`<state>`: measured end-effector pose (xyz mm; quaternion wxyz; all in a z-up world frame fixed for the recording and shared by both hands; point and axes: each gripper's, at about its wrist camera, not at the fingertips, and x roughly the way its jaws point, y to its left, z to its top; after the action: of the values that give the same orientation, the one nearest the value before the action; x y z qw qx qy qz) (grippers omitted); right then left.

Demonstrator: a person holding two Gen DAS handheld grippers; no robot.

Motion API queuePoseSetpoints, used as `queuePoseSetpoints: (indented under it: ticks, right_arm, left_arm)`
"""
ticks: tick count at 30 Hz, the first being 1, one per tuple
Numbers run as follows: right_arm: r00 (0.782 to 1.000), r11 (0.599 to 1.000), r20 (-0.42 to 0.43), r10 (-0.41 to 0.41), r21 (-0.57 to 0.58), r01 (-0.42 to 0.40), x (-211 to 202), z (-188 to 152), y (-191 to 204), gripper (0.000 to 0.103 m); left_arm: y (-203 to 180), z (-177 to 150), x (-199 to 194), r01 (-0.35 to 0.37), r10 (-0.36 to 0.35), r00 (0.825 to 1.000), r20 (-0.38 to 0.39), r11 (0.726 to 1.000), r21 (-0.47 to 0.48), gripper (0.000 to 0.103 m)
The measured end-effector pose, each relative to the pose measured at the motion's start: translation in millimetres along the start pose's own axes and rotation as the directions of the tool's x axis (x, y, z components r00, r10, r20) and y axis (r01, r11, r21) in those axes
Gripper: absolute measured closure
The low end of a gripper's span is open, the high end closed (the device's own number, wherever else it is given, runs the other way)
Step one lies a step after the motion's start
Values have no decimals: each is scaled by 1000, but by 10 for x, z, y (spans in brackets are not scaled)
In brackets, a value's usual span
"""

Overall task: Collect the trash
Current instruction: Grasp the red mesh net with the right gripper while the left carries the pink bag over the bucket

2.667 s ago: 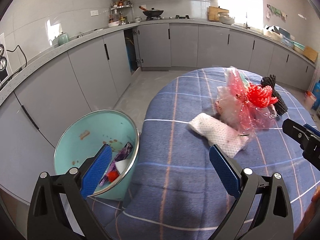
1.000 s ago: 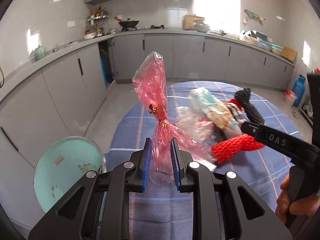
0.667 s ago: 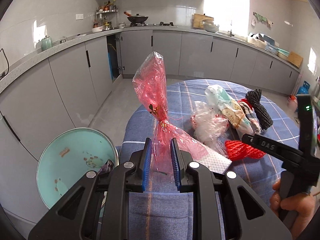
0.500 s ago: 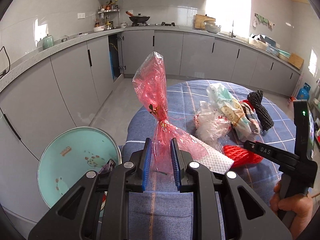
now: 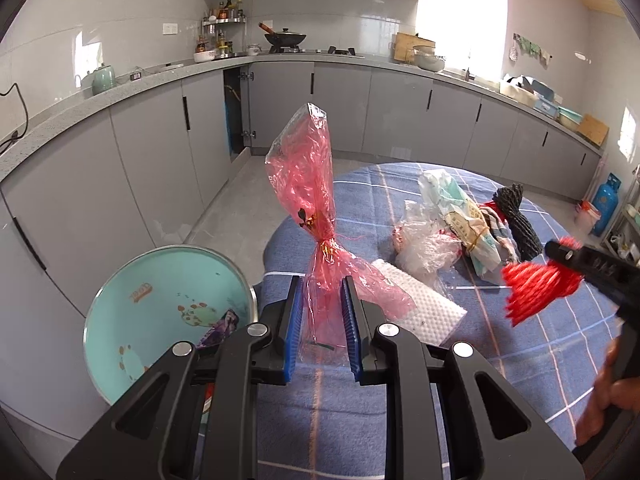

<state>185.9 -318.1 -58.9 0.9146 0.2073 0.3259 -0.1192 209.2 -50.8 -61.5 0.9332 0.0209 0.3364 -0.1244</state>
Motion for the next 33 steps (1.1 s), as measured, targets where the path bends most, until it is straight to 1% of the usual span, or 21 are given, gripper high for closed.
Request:
queuePoseSetpoints:
  ticks: [2, 10, 17, 26, 30, 33]
  right_arm:
    - [1000, 999, 8, 27, -24, -27, -32, 39, 173, 84]
    - [991, 985, -24, 133, -106, -135, -10, -81, 851, 84]
    - [981, 964, -46, 191, -178, -196, -2, -260, 1390, 84]
    - [971, 936, -76, 226, -261, -238, 101, -430, 1907, 84]
    - [969, 925, -93, 228, -291, -246, 177, -500, 2083, 84]
    - [968, 916, -103, 227, -316, -248, 248, -552, 2205, 84]
  left_arm:
    - [74, -3, -40, -17, 17, 1000, 0, 1000, -12, 82]
    - [488, -35, -235, -88, 89, 996, 28, 995, -53, 82]
    - [911, -114, -278, -137, 139, 990, 10, 983, -119, 82]
    - [1423, -199, -300, -212, 214, 977, -12, 961, -178, 82]
    - [1601, -238, -264, -231, 229, 973, -36, 953, -196, 82]
    - [1670, -259, -230, -240, 235, 971, -46, 952, -189, 82]
